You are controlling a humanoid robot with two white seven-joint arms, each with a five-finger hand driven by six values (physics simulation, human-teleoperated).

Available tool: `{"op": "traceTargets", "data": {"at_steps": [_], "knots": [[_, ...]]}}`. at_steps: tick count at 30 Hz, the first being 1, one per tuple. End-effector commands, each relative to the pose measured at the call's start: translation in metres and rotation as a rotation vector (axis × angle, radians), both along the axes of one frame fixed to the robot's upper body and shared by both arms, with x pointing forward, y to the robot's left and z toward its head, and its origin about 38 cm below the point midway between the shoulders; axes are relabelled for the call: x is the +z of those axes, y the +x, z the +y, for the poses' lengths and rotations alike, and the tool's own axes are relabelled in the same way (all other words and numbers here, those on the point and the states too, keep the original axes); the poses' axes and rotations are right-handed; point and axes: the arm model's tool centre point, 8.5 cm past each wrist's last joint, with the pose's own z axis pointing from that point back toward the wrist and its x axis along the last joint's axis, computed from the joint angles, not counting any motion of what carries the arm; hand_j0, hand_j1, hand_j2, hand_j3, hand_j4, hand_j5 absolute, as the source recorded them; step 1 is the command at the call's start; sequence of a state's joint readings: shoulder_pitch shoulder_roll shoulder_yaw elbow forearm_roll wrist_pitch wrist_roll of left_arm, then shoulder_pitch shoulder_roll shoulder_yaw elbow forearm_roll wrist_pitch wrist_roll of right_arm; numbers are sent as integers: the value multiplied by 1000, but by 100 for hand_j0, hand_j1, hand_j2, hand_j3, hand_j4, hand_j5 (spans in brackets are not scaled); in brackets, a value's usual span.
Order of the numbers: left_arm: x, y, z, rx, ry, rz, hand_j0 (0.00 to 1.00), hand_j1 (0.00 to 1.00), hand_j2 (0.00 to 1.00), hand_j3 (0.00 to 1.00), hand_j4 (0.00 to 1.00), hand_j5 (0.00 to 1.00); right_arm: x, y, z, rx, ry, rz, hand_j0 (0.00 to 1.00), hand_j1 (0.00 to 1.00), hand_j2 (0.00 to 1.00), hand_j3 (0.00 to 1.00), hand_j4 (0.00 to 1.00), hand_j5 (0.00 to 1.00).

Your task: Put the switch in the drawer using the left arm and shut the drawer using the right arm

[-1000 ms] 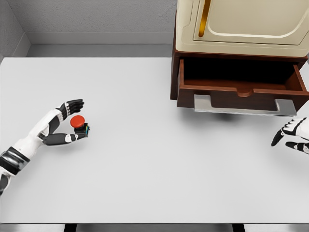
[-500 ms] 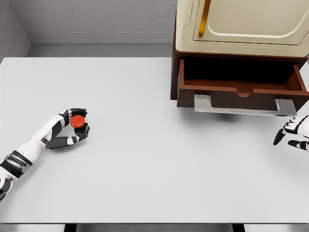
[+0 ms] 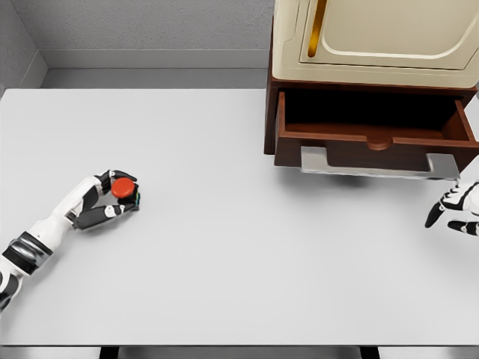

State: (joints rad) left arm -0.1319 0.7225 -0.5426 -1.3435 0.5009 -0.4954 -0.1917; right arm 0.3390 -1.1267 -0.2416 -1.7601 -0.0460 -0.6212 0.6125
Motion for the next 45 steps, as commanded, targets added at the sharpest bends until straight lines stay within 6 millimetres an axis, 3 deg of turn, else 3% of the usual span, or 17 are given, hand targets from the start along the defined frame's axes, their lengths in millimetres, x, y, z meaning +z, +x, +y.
{"op": "traceTargets", "data": {"at_steps": [1, 5, 13, 28, 35, 40, 45], "knots": [[4, 1, -2, -7, -8, -9, 46, 46, 46, 46, 46, 46, 1, 1, 0, -9, 20, 6, 53, 53, 53, 53, 53, 53], [15, 7, -8, -21, -15, -36, 44, 44, 44, 44, 44, 44, -4, -2, 0, -10, 17, 23, 53, 53, 53, 53, 53, 53], [33, 15, -21, -52, -30, -78, 41, 41, 41, 41, 41, 41, 11, 1, -6, -25, 13, -21, 53, 53, 53, 53, 53, 53], [72, 46, -83, -112, -131, -125, 41, 41, 41, 41, 41, 41, 23, 5, -5, -15, 23, -29, 53, 53, 53, 53, 53, 53], [91, 60, -103, -131, -161, -155, 41, 41, 41, 41, 41, 41, 24, 5, -5, -14, 23, -28, 53, 53, 53, 53, 53, 53], [102, 70, -131, -160, -163, -188, 40, 40, 40, 40, 40, 40, 29, 6, -7, -18, 24, -44, 53, 53, 53, 53, 53, 53], [119, 79, -142, -174, -162, -224, 40, 40, 40, 40, 40, 40, 29, 5, -7, -18, 24, -43, 53, 53, 53, 53, 53, 53]]}}
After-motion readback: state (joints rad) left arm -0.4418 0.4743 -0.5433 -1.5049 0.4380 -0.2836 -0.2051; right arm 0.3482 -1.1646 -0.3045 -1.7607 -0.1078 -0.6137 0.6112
